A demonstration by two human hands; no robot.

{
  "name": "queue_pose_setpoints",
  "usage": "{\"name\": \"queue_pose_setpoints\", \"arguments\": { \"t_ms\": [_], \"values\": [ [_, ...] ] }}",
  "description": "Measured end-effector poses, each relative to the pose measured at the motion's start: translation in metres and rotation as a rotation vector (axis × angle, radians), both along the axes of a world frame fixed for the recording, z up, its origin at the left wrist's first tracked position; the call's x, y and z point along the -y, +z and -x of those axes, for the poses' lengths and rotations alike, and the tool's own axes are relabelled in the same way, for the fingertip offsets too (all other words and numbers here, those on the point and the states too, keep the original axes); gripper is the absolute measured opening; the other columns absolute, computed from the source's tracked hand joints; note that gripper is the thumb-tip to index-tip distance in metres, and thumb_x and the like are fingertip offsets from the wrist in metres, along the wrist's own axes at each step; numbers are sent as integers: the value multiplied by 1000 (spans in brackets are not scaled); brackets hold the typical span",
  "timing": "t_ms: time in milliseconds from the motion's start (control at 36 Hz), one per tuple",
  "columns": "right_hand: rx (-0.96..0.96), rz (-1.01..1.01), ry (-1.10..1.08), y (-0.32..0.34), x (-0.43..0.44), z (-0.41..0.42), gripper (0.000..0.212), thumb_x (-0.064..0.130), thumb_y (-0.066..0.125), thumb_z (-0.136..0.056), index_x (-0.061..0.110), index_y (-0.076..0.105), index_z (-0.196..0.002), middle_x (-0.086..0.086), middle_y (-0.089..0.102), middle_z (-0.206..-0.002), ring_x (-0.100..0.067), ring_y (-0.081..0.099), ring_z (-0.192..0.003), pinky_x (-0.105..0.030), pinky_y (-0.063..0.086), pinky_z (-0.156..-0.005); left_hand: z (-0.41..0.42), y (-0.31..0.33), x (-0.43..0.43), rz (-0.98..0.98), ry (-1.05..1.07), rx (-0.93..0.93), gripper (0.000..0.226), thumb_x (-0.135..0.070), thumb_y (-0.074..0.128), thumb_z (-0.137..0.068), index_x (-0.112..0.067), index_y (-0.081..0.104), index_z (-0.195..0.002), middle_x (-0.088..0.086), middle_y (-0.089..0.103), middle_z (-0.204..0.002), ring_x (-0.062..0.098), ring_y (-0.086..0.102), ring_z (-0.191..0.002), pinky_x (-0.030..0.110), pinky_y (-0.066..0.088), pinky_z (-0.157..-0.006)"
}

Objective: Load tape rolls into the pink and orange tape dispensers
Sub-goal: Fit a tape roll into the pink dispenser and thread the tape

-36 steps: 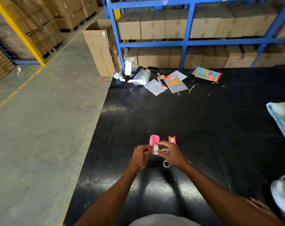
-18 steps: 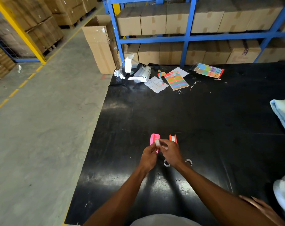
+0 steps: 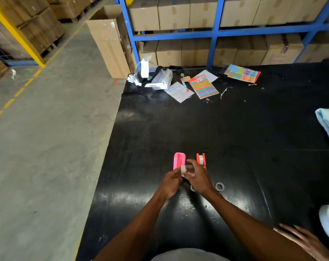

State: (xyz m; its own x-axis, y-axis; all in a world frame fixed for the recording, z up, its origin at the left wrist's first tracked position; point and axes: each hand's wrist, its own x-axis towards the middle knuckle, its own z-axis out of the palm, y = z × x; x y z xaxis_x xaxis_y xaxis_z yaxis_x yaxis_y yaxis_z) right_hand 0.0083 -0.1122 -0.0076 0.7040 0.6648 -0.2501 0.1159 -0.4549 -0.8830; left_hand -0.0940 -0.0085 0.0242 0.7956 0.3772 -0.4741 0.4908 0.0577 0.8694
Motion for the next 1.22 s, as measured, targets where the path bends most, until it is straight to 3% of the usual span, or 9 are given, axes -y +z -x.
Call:
{"name": "queue_pose_setpoints", "arguments": {
  "t_ms": [111, 222, 361, 444, 528, 583, 694, 1028, 1222],
  "values": [
    [1, 108, 88, -14, -8, -14, 54, 21, 75, -85, 19, 55, -135, -4, 65, -129, -16, 65, -114, -38, 53, -101, -3, -7, -14, -37, -8, -72, 38, 4, 47, -98, -9, 64, -130, 9, 71, -122, 21, 68, -114, 31, 51, -103],
    [50, 127, 119, -27, -17, -28, 42, 23, 74, -85, 26, 59, -124, 0, 67, -124, -14, 66, -111, -42, 54, -99, -10, -8, -29, -56, 59, -96, 33, 2, 50, -98, -2, 60, -130, 6, 68, -118, 5, 67, -90, 12, 51, -83],
    [137, 171, 147, -22, -27, -39, 38, 25, 73, -80, 31, 60, -114, 1, 72, -113, -14, 70, -97, -41, 57, -90, -19, -26, -48, -157, 68, -203, 49, 1, 58, -92, -11, 48, -139, 11, 63, -134, 21, 64, -109, 35, 53, -93],
    [157, 174, 148, -11, -36, -43, 36, 20, 75, -81, 21, 61, -114, -1, 71, -108, -15, 70, -93, -37, 57, -87, -24, -35, -52, -234, 35, -227, 66, -10, 72, -85, -9, 41, -144, 10, 57, -135, 23, 63, -108, 35, 51, -92],
    [173, 176, 172, -11, -45, -50, 38, 16, 74, -83, 19, 58, -118, -3, 69, -113, -18, 69, -98, -39, 58, -88, -33, -40, -52, -270, -13, -194, 66, -18, 82, -75, -8, 52, -133, 3, 59, -121, 21, 63, -104, 31, 51, -85],
    [215, 192, 200, -14, -51, -54, 40, 15, 72, -84, 18, 59, -121, -4, 67, -118, -20, 66, -104, -41, 54, -94, -39, -63, -52, -268, 23, -197, 67, -34, 83, -65, -18, 56, -125, 6, 67, -119, 25, 67, -104, 42, 57, -87],
    [296, 271, 271, -14, -60, -61, 37, 16, 68, -86, 15, 63, -122, -6, 66, -122, -24, 61, -112, -34, 46, -101, -41, -100, -51, -231, 67, -215, 86, -58, 76, -55, -26, 48, -129, 5, 59, -125, 26, 64, -110, 49, 55, -91],
    [457, 441, 450, -6, -73, -71, 26, 14, 64, -80, 12, 66, -106, -11, 66, -105, -31, 66, -98, -39, 54, -83, -51, -52, -44, -297, -10, -180, 94, -38, 79, -76, -29, 24, -152, 7, 42, -147, 29, 42, -134, 46, 41, -106],
    [544, 467, 495, -10, -75, -75, 33, 17, 69, -82, 9, 65, -114, -9, 59, -110, -29, 60, -104, -41, 52, -86, -49, -62, -46, -307, 21, -171, 94, -50, 78, -69, -39, 29, -148, -5, 49, -146, 24, 50, -130, 52, 47, -104]
  ]
}}
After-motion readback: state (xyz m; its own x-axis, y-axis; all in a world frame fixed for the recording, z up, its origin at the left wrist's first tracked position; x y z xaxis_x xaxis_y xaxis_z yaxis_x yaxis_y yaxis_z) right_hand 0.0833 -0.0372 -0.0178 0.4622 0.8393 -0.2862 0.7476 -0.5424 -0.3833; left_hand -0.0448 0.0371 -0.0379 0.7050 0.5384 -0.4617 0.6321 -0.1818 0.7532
